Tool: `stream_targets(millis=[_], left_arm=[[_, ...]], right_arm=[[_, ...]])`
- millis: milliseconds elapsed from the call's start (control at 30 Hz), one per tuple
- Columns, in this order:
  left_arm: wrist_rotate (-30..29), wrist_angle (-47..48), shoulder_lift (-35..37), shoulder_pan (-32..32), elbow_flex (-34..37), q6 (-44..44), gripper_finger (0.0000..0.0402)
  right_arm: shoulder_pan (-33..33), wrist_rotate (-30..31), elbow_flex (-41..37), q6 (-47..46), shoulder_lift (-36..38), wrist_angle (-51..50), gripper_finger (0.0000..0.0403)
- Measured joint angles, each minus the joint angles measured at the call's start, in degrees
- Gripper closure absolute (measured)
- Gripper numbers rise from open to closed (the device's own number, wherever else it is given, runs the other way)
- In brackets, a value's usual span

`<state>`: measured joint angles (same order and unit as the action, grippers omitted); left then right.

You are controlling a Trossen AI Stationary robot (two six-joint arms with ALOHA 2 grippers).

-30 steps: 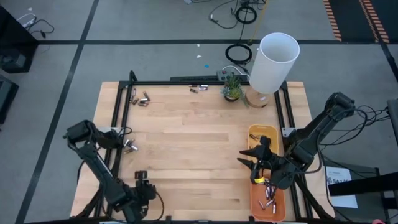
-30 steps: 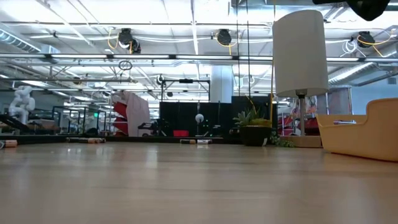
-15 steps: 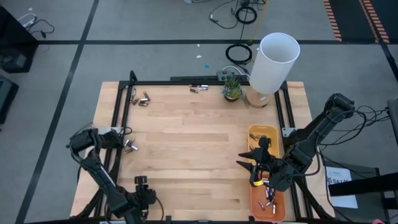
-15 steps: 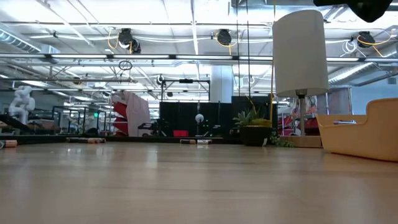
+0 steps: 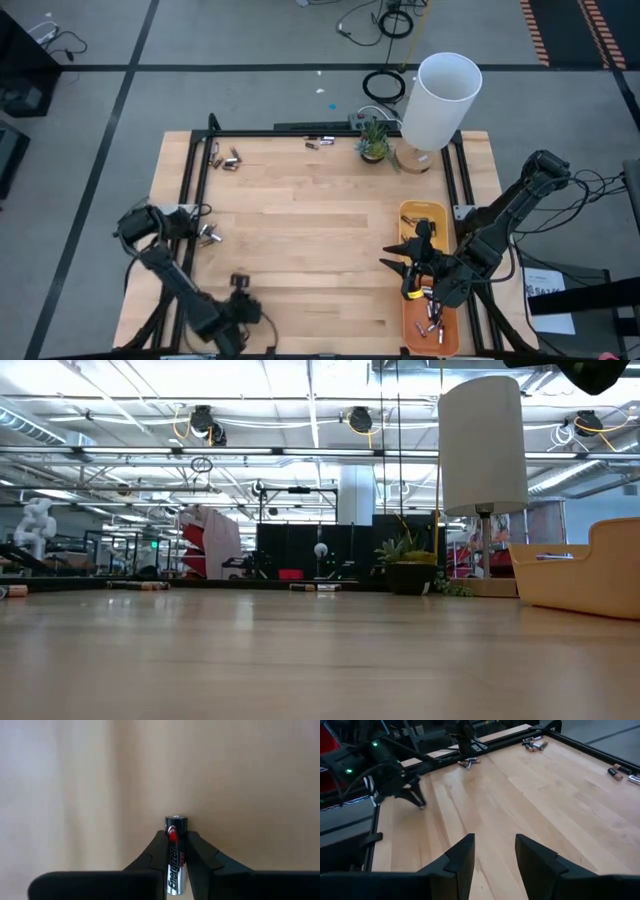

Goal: Sort batteries
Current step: Put the black battery into the orange bin

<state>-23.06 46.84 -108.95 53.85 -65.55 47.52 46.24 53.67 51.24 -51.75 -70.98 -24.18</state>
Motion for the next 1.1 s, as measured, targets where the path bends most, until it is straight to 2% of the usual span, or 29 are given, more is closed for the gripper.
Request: stream_targets(millis=[67,167,300,400,467,533,633,733,867,1100], left_arm=[[-5.5,-0.1,1.6,-2.3,-0.5,-3.6,0.0356],[-10.8,-7.4,4.3,-5.7,-1.2,-11.0,0.0356],[-10.5,-27.8,4.4,-11.3,-1.2,-28.1,0.0356],[-4.3,-48.2,2.0,-15.9,-1.4,-41.7,0.0356],[0.9,-59.4,-0.4,-18.7,-1.2,-47.5,0.0356],[5.1,-71.1,-3.3,-21.7,-1.3,-50.0,0.0356],[9.1,-82.4,-9.1,-26.2,-4.7,-51.0,0.0356],[16.2,-83.0,-16.2,-29.9,-12.2,-50.9,0.0356],[24.3,-79.0,-25.3,-32.8,-25.7,-49.4,0.0356],[27.2,-70.6,-38.0,-34.6,-49.3,-50.9,0.0356]], right_arm=[[0.0,0.1,0.0,0.5,0.0,0.0,0.0271],[0.0,0.3,0.0,1.6,0.0,0.0,0.0271],[-0.2,0.5,0.0,1.9,0.0,0.0,0.0271],[-0.3,0.5,0.0,2.2,0.1,-0.2,0.0271],[-0.3,0.6,0.0,2.5,0.3,-0.2,0.0271],[-0.3,0.8,0.0,2.5,0.5,-0.2,0.0271],[-0.4,2.2,0.0,2.3,0.5,-0.2,0.0271],[-0.4,3.4,0.0,2.1,0.5,-0.3,0.0271],[-0.4,3.5,0.0,2.0,0.5,-1.3,0.0271],[-0.4,2.6,0.0,2.8,0.5,-1.8,0.0271]])
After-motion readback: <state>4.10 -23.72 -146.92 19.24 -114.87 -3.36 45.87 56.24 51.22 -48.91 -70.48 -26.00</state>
